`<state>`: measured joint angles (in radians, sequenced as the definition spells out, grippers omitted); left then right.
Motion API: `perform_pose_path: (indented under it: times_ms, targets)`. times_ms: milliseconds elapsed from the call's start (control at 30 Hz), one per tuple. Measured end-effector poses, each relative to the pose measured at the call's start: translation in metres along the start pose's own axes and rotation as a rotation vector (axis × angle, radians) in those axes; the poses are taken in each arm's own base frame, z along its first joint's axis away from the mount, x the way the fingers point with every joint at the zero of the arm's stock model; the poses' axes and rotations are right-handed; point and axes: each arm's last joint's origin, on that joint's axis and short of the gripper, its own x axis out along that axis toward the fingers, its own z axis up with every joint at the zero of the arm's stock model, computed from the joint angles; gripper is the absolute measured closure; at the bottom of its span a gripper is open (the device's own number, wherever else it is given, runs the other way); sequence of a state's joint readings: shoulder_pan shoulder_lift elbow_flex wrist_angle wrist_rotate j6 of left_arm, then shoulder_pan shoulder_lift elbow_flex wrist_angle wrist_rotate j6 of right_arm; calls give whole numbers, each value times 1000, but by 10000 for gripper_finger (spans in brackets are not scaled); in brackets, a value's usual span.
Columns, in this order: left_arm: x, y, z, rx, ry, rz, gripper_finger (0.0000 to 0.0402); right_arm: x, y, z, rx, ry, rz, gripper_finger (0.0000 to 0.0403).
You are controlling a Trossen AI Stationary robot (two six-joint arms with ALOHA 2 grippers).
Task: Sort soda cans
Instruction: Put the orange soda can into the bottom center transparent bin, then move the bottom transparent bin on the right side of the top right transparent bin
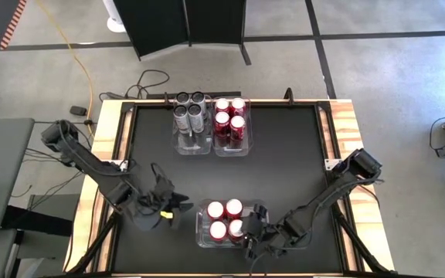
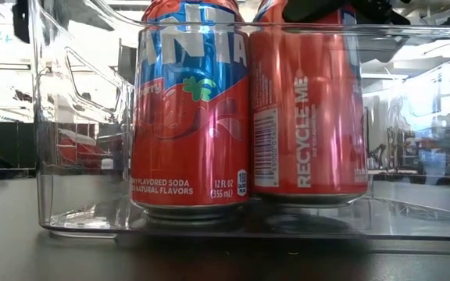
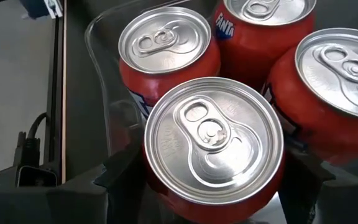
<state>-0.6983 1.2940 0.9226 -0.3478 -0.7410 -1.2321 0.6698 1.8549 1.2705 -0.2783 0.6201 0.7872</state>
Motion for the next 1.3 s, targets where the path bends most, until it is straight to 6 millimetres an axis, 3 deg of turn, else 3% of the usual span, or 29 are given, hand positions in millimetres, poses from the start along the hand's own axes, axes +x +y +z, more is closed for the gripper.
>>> perform_pose_path:
  times_ms: [267, 600, 767, 933, 1100, 1300]
  targets:
    - [6, -2, -10, -51, 88, -14, 228, 1, 1, 1, -25, 23, 41, 102]
    - [6, -5, -8, -66, 78, -47, 228, 0, 1, 3, -17, 9, 43, 16]
    - [6, -6, -9, -71, 104, -60, 228, -2, 2, 3, 18, 16, 49, 7]
    - [5, -8, -9, -83, 146, -83, 228, -21, 4, 10, 84, 25, 110, 14]
    - [5, -8, -9, -88, 147, -85, 228, -63, -2, 31, 149, 27, 193, 25]
    - [5, -8, -9, -97, 146, -87, 228, -103, -40, 49, 160, 89, 103, 50]
